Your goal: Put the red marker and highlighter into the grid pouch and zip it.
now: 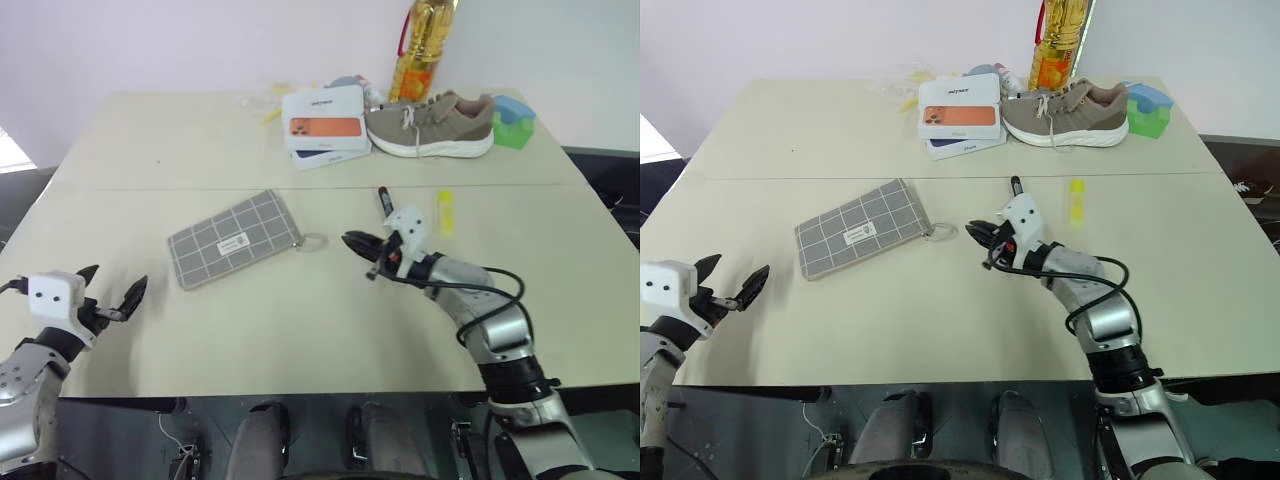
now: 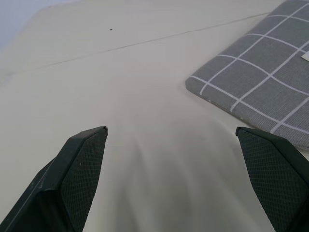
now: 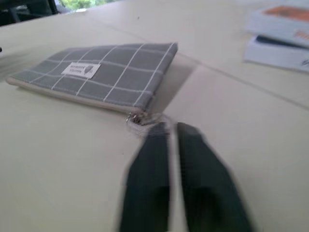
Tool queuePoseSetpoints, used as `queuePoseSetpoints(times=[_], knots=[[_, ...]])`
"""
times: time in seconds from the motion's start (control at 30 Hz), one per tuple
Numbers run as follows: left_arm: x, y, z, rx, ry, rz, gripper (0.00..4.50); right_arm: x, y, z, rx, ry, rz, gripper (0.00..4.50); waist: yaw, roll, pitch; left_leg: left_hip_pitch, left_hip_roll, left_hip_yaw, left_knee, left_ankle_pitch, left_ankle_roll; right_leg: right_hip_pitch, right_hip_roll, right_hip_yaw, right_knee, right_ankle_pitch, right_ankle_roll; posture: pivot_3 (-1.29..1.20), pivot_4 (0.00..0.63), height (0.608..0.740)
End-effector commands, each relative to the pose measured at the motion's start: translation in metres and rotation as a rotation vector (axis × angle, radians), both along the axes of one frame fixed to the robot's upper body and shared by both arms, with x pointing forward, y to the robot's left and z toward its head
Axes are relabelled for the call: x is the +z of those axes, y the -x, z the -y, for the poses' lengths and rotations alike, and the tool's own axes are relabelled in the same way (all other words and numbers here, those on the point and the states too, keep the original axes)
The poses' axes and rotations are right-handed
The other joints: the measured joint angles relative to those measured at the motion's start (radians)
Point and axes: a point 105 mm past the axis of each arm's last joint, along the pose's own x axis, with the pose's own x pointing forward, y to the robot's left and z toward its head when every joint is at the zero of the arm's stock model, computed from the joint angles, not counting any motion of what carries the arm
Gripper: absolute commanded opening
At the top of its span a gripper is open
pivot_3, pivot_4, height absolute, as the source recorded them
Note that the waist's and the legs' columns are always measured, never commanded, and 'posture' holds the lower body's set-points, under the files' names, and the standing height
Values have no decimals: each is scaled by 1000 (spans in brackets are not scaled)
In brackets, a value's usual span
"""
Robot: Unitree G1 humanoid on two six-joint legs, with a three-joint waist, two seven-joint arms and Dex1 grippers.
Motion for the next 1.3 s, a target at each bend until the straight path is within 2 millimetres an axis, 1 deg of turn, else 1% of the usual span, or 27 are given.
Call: queuePoseSetpoints(times=[0.03,0.13,0.17,0.2,0.3,0.43,0.53,0.6,0.67,0.73,0.77,0.87,0.97,1.1,1.23,1.3], knots=[[5,-5,7,-47,-46,21,4500,18,-5,-48,54,5,90,29,-10,0,0,0,0,0,0,0,0,-1,0,0,1,0,0,0,150,724],[2,-9,12,-72,-56,12,4500,21,-8,-78,86,-2,86,29,-21,0,0,0,0,-1,0,0,0,-2,1,0,3,0,0,0,150,724],[2,-10,12,-74,-55,13,4500,21,-10,-84,88,0,90,29,-23,0,0,0,0,-1,0,0,0,-2,1,0,3,0,0,0,150,724],[2,-11,14,-78,-52,17,4500,17,-14,-92,79,27,77,29,-23,0,0,0,0,-1,0,0,0,-2,0,0,3,0,0,0,150,724],[3,-12,16,-89,-51,21,4500,2,-27,-106,30,97,24,29,-24,0,0,0,0,-1,0,0,0,-2,0,0,3,0,0,0,150,724],[4,-9,15,-93,-71,22,4500,-19,-43,-99,-87,152,-85,29,-23,0,0,0,1,-1,0,0,0,-2,-3,0,3,0,0,0,150,724],[7,-6,11,-94,-114,24,4500,-25,-44,-97,-91,146,-132,29,-24,-1,-1,0,0,0,-1,0,0,-2,-4,0,3,0,0,0,150,724],[9,-3,9,-117,-196,17,4500,-26,-40,-99,-66,134,-148,29,-24,-1,-1,0,0,-1,-1,0,0,-2,-5,0,3,0,0,0,150,724],[12,0,2,-153,-359,1,4500,-26,-36,-101,-44,130,-150,29,-23,-1,-1,0,0,-1,-1,0,0,-2,-5,0,3,0,0,0,150,724],[14,-1,-1,-201,-501,-12,4500,-26,-35,-102,-35,127,-150,29,-23,-1,-1,0,0,-1,-1,0,0,-2,-4,-1,3,0,0,0,150,724],[14,-3,1,-237,-568,-10,4500,-26,-34,-103,-31,125,-150,29,-23,-1,-1,0,0,-1,-1,0,0,-2,-4,-1,3,0,0,0,150,724],[13,-12,9,-329,-695,11,4500,-26,-33,-105,-27,120,-151,29,-21,-1,-1,0,0,0,-1,0,0,-2,-5,-1,3,0,0,0,150,724],[3,-18,19,-446,-782,11,4500,-26,-32,-108,-23,117,-150,29,-24,-1,-1,0,0,1,-2,0,0,-3,-5,-1,3,0,0,0,150,724],[-3,-24,20,-528,-838,11,4500,-25,-30,-110,-14,118,-145,29,-25,-1,-1,0,0,1,-2,0,0,-3,-5,-1,4,0,0,0,150,724],[-4,-38,24,-572,-863,47,4500,-24,-29,-111,-17,118,-140,29,-23,-1,-1,0,0,3,-2,0,0,-4,-5,-1,5,0,0,0,150,724],[-4,-45,30,-588,-882,89,4500,-24,-30,-111,-20,119,-134,29,-21,-1,-1,0,0,6,-2,0,0,-4,-5,-1,5,0,0,0,150,724]])
